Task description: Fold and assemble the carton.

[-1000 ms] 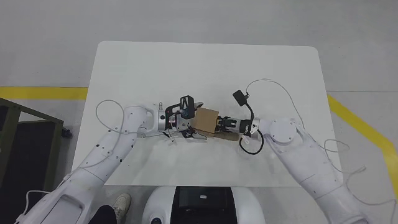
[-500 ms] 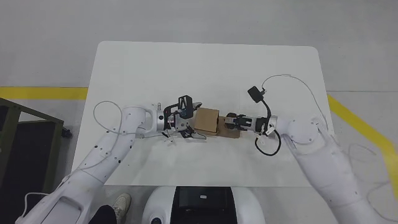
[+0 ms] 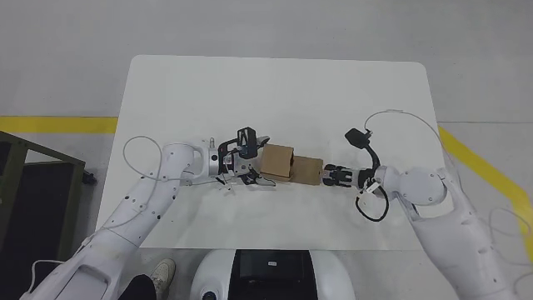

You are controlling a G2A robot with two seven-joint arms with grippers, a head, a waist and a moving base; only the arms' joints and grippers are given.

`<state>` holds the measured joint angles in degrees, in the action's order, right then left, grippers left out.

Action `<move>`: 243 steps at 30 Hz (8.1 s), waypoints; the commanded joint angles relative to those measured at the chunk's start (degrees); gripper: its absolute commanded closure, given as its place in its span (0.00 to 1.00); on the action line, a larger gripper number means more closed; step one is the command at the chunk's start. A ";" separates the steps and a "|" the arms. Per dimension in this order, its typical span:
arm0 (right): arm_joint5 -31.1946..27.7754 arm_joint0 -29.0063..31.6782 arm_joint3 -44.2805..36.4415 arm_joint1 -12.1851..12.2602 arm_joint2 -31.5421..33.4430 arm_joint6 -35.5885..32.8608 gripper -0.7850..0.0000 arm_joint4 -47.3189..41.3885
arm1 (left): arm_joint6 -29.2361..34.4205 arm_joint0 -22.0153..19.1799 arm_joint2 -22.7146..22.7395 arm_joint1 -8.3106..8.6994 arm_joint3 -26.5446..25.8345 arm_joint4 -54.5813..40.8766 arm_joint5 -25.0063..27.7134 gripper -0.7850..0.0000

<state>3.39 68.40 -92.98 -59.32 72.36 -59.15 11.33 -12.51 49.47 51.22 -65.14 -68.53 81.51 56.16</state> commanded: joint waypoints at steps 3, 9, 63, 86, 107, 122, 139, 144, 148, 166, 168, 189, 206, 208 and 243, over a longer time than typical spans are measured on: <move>-0.22 -0.34 1.05 0.04 -0.13 0.55 0.85 0.19 | 0.19 0.05 0.09 0.01 0.01 -0.16 0.06 0.00; -0.84 -0.65 2.20 0.03 -0.86 0.56 0.88 -0.12 | 0.36 0.05 0.13 0.00 -0.03 -0.29 0.09 0.00; -5.50 -7.97 7.80 -2.49 -9.85 3.71 0.90 -12.68 | 0.43 0.55 1.00 0.22 -0.52 -0.28 0.25 0.00; -7.95 -6.64 4.60 -2.85 -9.24 5.48 0.61 -19.60 | 0.44 0.51 1.02 0.22 -0.38 -0.17 0.24 0.00; -11.28 -8.14 11.18 -3.73 -11.29 3.80 0.80 -24.77 | 0.74 0.43 0.90 0.17 -0.17 -0.21 0.18 0.00; -9.59 -7.21 11.10 -3.35 -10.52 4.84 0.79 -21.46 | 0.97 0.48 0.97 0.21 -0.30 -0.18 0.29 0.00; -6.94 -7.33 9.08 -3.39 -11.38 6.60 0.79 -17.54 | 1.12 0.67 1.22 0.32 -0.79 -0.27 0.44 0.00; -5.95 -7.36 7.84 -3.36 -11.61 6.96 0.80 -16.02 | 1.27 0.76 1.30 0.36 -1.08 -0.28 0.42 0.00; -5.41 -7.43 7.14 -3.39 -11.86 7.20 0.80 -15.24 | 1.22 0.86 1.35 0.39 -1.22 -0.32 0.48 0.00; -2.87 -9.12 5.33 -3.85 -13.56 8.42 0.81 -11.99 | 1.18 1.00 1.46 0.44 -1.25 -0.53 0.50 0.00; -2.56 -9.33 5.12 -3.92 -13.82 8.51 0.80 -11.62 | 1.18 1.00 1.45 0.43 -1.23 -0.53 0.49 0.00; -3.05 -6.02 1.79 -3.09 -10.39 8.01 0.71 -11.78 | 1.24 0.75 1.55 0.43 -0.42 -0.65 0.36 0.00; -3.70 -3.89 1.27 -2.75 -9.59 7.59 1.00 -11.95 | 1.08 0.66 1.54 0.41 0.15 -0.75 0.40 0.00; -3.74 -4.12 1.34 -2.83 -9.97 7.52 1.00 -12.05 | 1.04 0.66 1.52 0.41 0.16 -0.72 0.37 0.00; -4.15 -4.69 1.71 -2.97 -9.49 8.18 0.85 -11.92 | 0.32 3.22 4.47 2.24 -3.24 -1.67 1.84 0.00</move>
<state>-0.57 63.53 -91.15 -62.37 62.47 -50.98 -0.49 -12.08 52.29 55.32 -63.22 -71.17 79.90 58.04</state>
